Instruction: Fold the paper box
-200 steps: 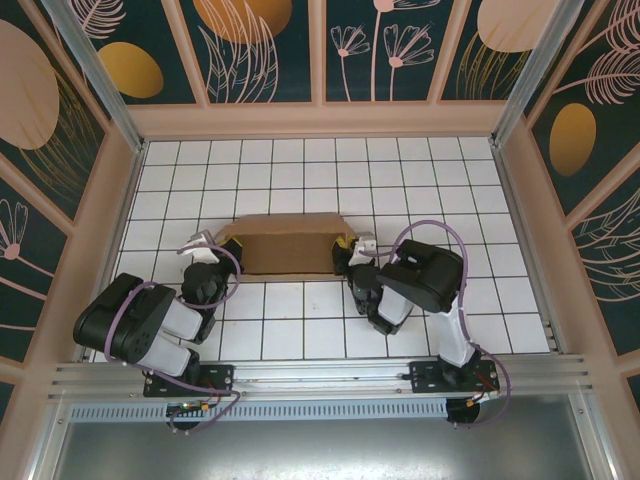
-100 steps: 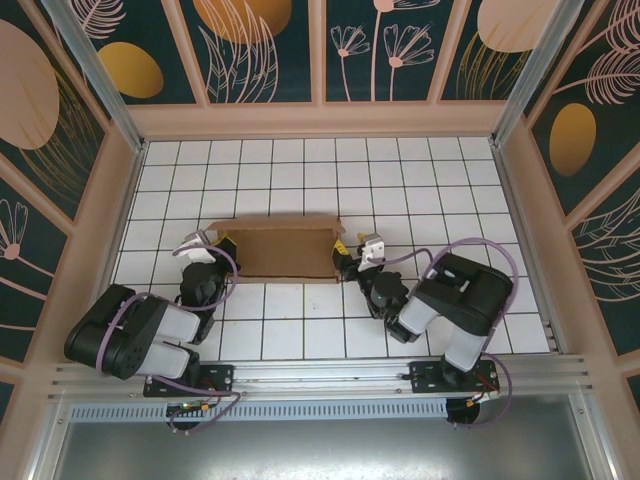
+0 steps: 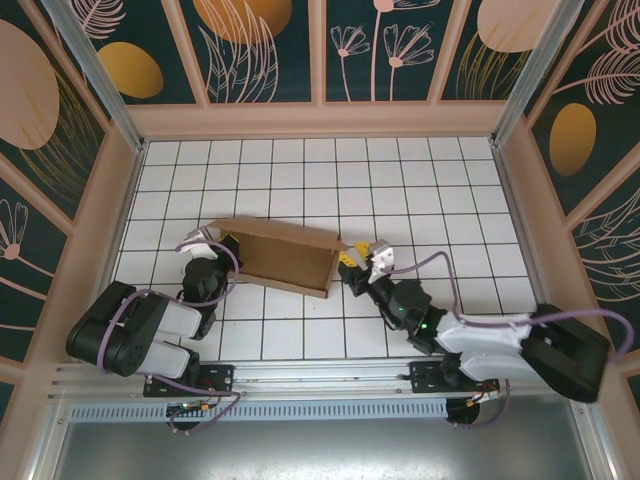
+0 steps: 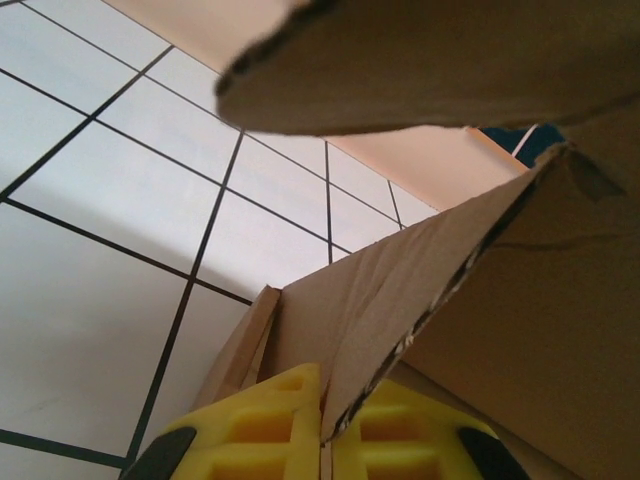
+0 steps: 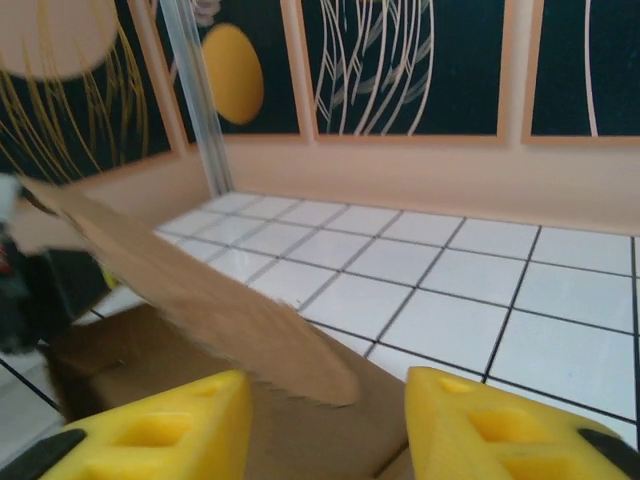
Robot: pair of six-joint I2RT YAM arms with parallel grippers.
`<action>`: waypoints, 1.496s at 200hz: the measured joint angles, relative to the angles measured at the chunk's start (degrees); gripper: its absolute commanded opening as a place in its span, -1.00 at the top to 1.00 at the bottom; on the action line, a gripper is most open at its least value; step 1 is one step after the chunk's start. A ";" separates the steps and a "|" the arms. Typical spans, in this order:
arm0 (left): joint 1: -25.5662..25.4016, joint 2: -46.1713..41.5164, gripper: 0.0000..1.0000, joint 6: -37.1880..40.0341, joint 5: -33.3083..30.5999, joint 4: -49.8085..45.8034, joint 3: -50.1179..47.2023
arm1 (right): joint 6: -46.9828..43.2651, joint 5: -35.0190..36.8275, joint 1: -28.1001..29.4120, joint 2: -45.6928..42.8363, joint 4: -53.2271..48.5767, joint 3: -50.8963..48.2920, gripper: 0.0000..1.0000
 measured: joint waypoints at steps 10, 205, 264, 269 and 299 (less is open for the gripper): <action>-0.35 0.92 0.78 -0.15 0.52 -0.07 0.72 | -0.07 -1.27 0.00 -5.31 -2.78 -0.31 0.17; -5.09 -42.56 0.10 -8.87 -15.85 -53.05 6.73 | 11.02 -22.80 -13.60 4.35 -52.72 35.36 0.86; -5.09 -35.74 0.13 -0.20 -15.32 -64.59 30.36 | 12.79 -26.99 -14.27 13.07 -57.79 35.76 0.81; -5.09 -32.48 0.14 0.66 -13.03 -64.74 32.74 | 12.94 -27.39 -14.27 13.57 -57.81 35.28 0.80; -5.11 -17.99 0.29 3.04 -0.31 -65.44 39.30 | 13.64 -29.77 -14.27 16.26 -57.77 31.41 0.74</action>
